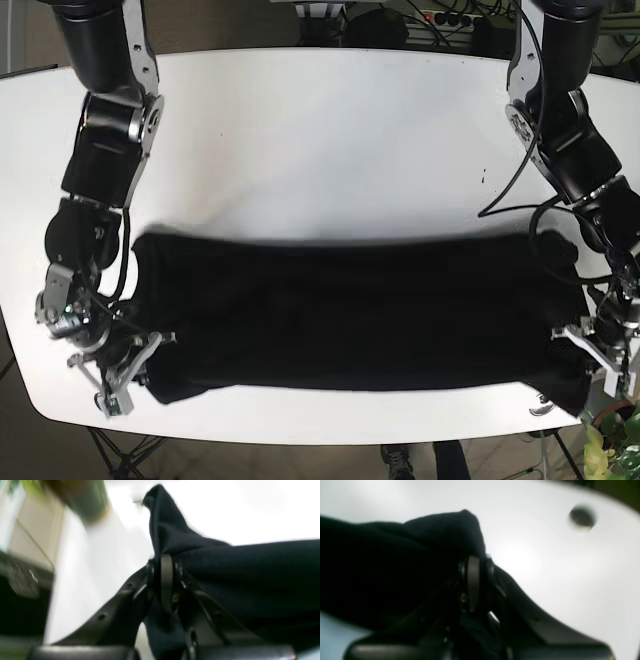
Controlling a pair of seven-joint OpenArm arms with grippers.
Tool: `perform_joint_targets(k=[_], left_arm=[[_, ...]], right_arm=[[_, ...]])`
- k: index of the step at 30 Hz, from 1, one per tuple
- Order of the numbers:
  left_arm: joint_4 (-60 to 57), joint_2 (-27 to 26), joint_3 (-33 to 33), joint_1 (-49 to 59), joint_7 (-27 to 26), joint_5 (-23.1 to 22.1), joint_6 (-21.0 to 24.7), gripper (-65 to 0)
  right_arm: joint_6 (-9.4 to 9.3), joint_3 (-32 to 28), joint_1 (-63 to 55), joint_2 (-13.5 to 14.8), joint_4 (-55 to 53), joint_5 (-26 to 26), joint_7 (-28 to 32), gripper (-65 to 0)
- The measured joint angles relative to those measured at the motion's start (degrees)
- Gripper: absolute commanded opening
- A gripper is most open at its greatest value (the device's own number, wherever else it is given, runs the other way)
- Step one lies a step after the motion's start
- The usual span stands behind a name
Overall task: Fold the T-shirt properly
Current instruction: 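Lift the shirt with both grippers and swing it toward the robot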
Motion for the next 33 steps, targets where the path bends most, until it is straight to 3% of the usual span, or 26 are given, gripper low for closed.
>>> perform_joint_targets(k=[7,14,19,24,33], left_arm=[[0.72,-0.63,2.86,-12.48,0.72,0.92,0.24,-65.0],[1.03,-2.75,5.79,-23.02,0.0,0.02,-0.04,-65.0],[1.84,-3.17,6.23,-24.57,-0.9,0.0,0.17,-65.0],[1.49,-2.86,6.03,-23.3,2.8,0.04,-0.09,-65.0],[4.48,-2.67,0.72,-10.62,3.19,-0.81,-0.92,-65.0]], right_arm=[[0.26,-5.86,13.25,3.72,-0.83,0.85,-0.83,-62.9],[0.26,-8.74,26.12,5.35,-4.2,1.57,-4.0,-62.9],[0.2,-9.9,31.08,5.53,-3.96,1.75,-5.75,-62.9],[0.24,-9.84,30.1,5.46,0.22,1.92,-10.16,-62.9],[0.72,-4.81,15.17,5.16,10.6,3.1,-12.0,-62.9]])
